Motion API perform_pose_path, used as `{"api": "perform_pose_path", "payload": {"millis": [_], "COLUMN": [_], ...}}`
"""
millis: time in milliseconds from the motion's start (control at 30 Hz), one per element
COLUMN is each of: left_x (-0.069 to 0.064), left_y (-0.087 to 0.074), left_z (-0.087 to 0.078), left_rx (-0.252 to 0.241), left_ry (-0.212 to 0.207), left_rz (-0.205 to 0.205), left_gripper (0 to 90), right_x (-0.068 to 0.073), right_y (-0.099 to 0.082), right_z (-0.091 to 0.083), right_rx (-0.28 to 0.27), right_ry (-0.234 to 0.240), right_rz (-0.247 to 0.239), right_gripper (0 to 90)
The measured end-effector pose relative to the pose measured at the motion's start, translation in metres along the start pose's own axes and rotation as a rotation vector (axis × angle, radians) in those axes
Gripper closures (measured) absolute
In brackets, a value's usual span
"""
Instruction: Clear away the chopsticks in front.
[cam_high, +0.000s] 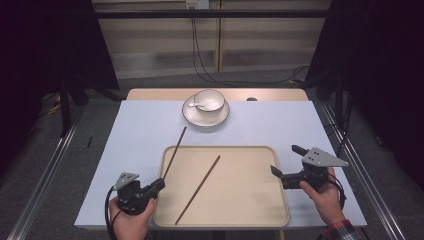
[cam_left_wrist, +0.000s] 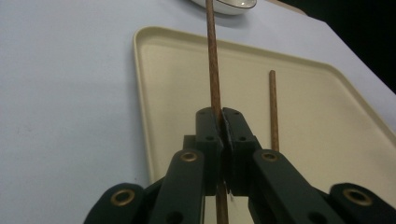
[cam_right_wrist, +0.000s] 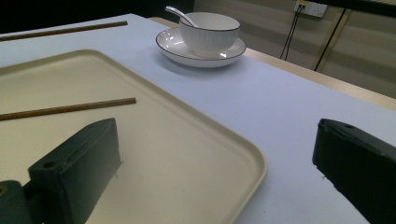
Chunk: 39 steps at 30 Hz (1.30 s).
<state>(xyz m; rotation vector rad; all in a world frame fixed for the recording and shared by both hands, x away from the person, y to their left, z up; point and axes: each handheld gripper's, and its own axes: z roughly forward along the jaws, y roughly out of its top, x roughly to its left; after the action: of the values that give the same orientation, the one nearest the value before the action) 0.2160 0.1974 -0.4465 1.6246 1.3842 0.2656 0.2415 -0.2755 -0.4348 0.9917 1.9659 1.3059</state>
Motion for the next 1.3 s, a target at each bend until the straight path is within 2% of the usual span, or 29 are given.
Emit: {"api": "perform_pose_path", "payload": {"millis": [167, 300, 400, 467, 500, 700, 833, 1067, 1100, 1167, 1300], "left_x": [-0.002, -0.004, -0.007, -0.009, -0.010, -0.013, -0.015, -0.013, -0.013, -0.011, -0.011], "left_y": [-0.006, -0.009, -0.011, -0.011, -0.011, -0.012, -0.017, -0.020, -0.020, -0.019, -0.019], "left_z": [-0.006, -0.007, -0.008, -0.007, -0.008, -0.005, -0.003, 0.003, 0.004, 0.005, 0.006], "left_rx": [0.012, 0.037, 0.069, 0.071, 0.082, 0.129, 0.165, 0.218, 0.203, 0.208, 0.212], "left_ry": [-0.015, -0.026, -0.040, -0.043, -0.058, -0.065, -0.074, -0.068, -0.058, -0.048, -0.050], "left_rz": [0.010, 0.020, 0.043, 0.042, 0.058, 0.080, 0.114, 0.113, 0.101, 0.104, 0.101], "left_gripper": [86.1, 86.2, 86.1, 86.1, 86.1, 86.1, 86.1, 86.0, 85.8, 85.6, 85.4], "right_x": [0.000, 0.000, -0.001, -0.001, -0.001, -0.001, 0.000, 0.000, -0.001, -0.001, -0.001], "right_y": [0.000, 0.000, 0.001, 0.001, 0.001, 0.001, 0.001, 0.001, 0.001, 0.001, 0.001], "right_z": [0.001, 0.002, 0.001, 0.001, 0.001, 0.000, 0.001, 0.001, 0.001, 0.001, 0.002], "right_rx": [0.002, -0.002, -0.004, -0.004, -0.004, -0.005, -0.003, -0.007, -0.004, -0.004, -0.005], "right_ry": [0.004, 0.006, 0.010, 0.009, 0.005, 0.009, 0.007, 0.011, 0.012, 0.013, 0.013], "right_rz": [0.001, -0.005, -0.006, -0.001, 0.002, 0.001, -0.005, -0.008, -0.006, -0.007, -0.006], "right_gripper": [0.6, 0.6, 0.6, 0.6, 0.6, 0.6, 0.6, 0.6, 0.6, 0.6, 0.6]}}
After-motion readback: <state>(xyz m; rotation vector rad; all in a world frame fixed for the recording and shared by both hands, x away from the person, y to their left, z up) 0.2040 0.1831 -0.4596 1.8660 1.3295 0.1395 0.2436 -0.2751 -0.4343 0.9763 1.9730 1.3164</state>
